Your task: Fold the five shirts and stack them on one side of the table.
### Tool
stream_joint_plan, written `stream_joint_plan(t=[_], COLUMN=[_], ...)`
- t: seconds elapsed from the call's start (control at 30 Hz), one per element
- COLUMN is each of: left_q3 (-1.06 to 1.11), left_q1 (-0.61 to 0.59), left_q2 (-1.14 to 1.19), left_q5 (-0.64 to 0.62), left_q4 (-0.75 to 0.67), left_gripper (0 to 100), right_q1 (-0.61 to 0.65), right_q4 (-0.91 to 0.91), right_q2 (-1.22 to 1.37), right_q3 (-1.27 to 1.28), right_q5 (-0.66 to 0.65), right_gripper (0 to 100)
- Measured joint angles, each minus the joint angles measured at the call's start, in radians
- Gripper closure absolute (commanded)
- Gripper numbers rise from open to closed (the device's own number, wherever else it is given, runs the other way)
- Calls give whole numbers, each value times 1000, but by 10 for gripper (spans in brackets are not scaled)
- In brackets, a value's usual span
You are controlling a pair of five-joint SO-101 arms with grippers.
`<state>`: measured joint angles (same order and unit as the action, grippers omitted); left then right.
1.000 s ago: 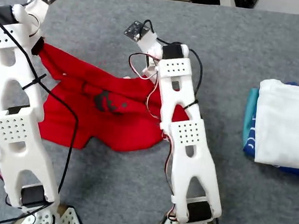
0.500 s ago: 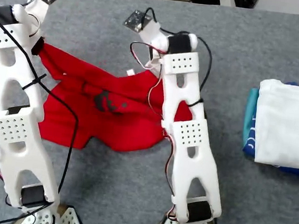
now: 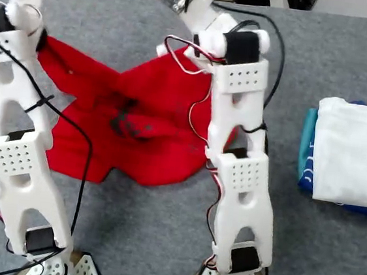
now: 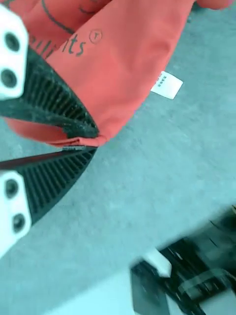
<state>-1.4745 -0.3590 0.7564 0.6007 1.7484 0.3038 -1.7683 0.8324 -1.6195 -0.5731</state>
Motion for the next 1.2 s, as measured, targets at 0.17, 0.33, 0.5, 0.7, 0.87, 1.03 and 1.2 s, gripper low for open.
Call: stream_joint_plan(t=[0.17, 0.33, 0.5, 0.7, 0.87, 1.03, 1.2], left_q3=[-141, -163, -166, -166, -166, -175, -178], left_q1=[-2, -2, 3, 34, 55, 55, 55], left_q2=[-66, -227, -318, -451, -580, -700, -818], left_q5=[-164, -278, -296, -301, -301, -301, -301], left_q4=[-2, -92, -199, -219, -219, -219, -219], left_gripper=[981, 981, 981, 981, 981, 981, 981], right_q1=[-35, -117, -190, -264, -325, -377, -434], right_q4=[0, 15, 23, 40, 40, 15, 0], right_q2=[-181, -361, -514, -672, -779, -888, -997], right_q3=[-3, -5, -12, -25, -25, -31, -35], right_q5=[-2, -2, -2, -2, -2, -2, -2], right_gripper=[997, 997, 997, 997, 997, 997, 997])
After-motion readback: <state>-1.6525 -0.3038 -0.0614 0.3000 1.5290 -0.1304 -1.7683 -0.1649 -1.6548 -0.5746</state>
